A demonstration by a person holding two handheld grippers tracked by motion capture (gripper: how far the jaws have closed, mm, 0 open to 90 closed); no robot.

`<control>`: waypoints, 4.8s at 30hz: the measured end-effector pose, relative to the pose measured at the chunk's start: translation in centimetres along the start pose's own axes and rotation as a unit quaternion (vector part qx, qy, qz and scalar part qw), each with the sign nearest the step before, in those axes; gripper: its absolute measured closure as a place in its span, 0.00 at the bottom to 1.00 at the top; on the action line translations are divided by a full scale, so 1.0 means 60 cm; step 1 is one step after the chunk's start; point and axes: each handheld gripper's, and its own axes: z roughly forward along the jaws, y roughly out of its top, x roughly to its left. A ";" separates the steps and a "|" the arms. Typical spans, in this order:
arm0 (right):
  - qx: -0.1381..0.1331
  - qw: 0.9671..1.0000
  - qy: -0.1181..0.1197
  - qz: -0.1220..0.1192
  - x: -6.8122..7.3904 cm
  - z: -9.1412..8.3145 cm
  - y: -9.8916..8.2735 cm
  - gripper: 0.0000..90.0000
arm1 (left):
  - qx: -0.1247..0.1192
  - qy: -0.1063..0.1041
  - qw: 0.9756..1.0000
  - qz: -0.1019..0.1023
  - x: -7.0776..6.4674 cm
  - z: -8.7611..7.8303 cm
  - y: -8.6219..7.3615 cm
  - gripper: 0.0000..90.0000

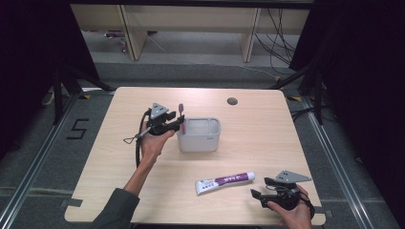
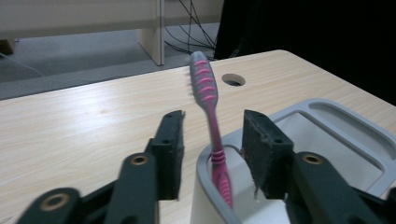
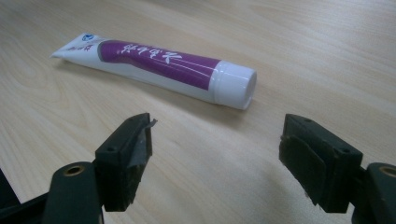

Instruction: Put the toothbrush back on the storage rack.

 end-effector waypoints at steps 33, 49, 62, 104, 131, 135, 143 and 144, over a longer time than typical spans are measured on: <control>-0.002 1.000 -0.004 0.005 -0.001 -0.001 0.000 0.29 | 0.068 -0.013 0.997 0.016 0.015 -0.092 -0.028 0.29; -0.004 1.000 -0.003 -0.004 -0.003 0.000 0.001 0.29 | 0.079 -0.021 0.996 0.019 0.033 -0.154 -0.059 0.27; -0.004 1.000 -0.006 -0.008 -0.003 0.002 0.001 0.29 | 0.060 -0.020 0.998 0.018 0.041 -0.209 -0.087 0.24; -0.007 1.000 -0.004 -0.017 0.002 -0.001 0.004 0.29 | 0.101 -0.034 0.993 0.052 0.016 -0.266 -0.191 0.19; -0.016 1.000 0.000 -0.018 -0.003 -0.007 0.005 0.29 | 0.131 -0.064 0.987 0.070 -0.017 -0.308 -0.229 0.19; -0.016 1.000 -0.004 -0.024 -0.001 -0.007 0.005 0.29 | 0.138 -0.061 0.985 0.078 -0.017 -0.315 -0.233 0.19; -0.019 1.000 0.005 -0.025 0.004 -0.005 0.007 0.29 | 0.165 -0.071 0.979 0.095 -0.027 -0.316 -0.244 0.19; -0.019 1.000 0.005 -0.025 0.004 -0.005 0.007 0.29 | 0.156 -0.072 0.981 0.087 -0.029 -0.314 -0.246 0.19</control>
